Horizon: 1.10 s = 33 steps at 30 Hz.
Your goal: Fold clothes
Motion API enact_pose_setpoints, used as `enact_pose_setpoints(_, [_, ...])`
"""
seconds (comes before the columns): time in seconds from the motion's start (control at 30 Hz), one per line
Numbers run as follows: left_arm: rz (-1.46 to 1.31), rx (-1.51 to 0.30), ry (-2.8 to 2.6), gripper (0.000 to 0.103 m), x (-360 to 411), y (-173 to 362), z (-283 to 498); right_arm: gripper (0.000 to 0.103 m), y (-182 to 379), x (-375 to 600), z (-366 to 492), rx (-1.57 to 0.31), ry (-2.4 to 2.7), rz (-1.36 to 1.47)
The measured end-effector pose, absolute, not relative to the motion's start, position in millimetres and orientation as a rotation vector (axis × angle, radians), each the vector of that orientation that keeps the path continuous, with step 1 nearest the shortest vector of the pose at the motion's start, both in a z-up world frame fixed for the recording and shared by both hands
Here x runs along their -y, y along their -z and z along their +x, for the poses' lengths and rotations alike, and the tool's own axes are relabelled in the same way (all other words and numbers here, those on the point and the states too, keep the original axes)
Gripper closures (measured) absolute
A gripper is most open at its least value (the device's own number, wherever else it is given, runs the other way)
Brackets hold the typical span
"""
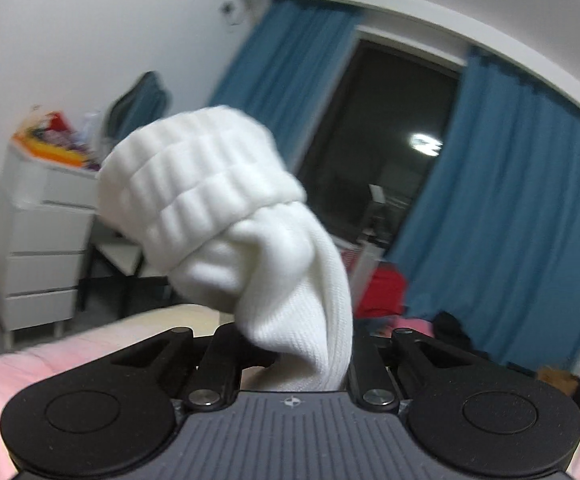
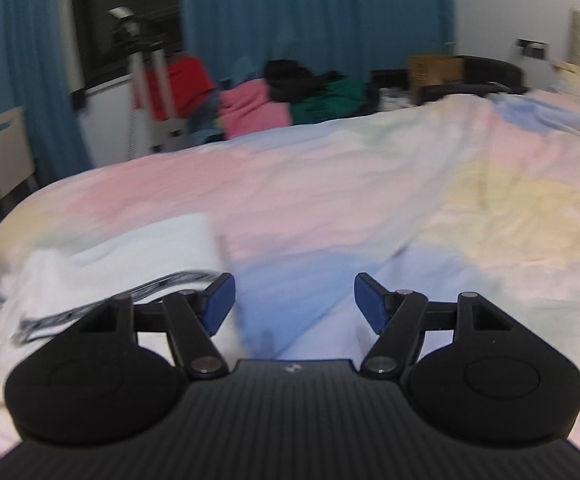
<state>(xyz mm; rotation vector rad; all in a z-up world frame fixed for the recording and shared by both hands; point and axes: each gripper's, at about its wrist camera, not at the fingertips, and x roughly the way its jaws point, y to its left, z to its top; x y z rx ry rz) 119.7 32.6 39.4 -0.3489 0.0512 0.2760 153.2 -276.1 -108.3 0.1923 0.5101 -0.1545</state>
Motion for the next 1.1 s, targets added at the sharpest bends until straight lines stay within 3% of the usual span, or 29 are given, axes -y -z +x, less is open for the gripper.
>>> enact_pose_setpoints(0.2, [-0.137,-0.049,-0.141,0.088,105.7,8.5,138.6,0.035,103.6,306.2,152.7,-0.450,0.179,0.332])
enact_pose_setpoints(0.43, [0.255,-0.358,-0.019,0.086,217.8,111.5,179.4,0.032,104.6,336.4,149.3,-0.379,0.092,0.528])
enact_pose_setpoints(0.6, [0.298,-0.392,0.017,0.068,218.7,107.7,195.5,0.032,134.2,356.3,168.1,-0.481,-0.097,0.850])
enact_pose_setpoints(0.7, [0.380,-0.426,0.043,0.036,213.3,104.3,192.2,0.032,148.7,356.3,179.2,-0.540,-0.222,0.990])
enact_pose_setpoints(0.77, [0.391,-0.443,0.070,0.028,188.1,103.5,186.8,0.032,156.3,352.2,185.5,-0.585,-0.277,1.039])
enact_pose_setpoints(1.1, [0.638,-0.523,0.139,0.023,108.1,85.8,146.1,0.031,159.3,318.5,194.9,-0.660,-0.303,0.906])
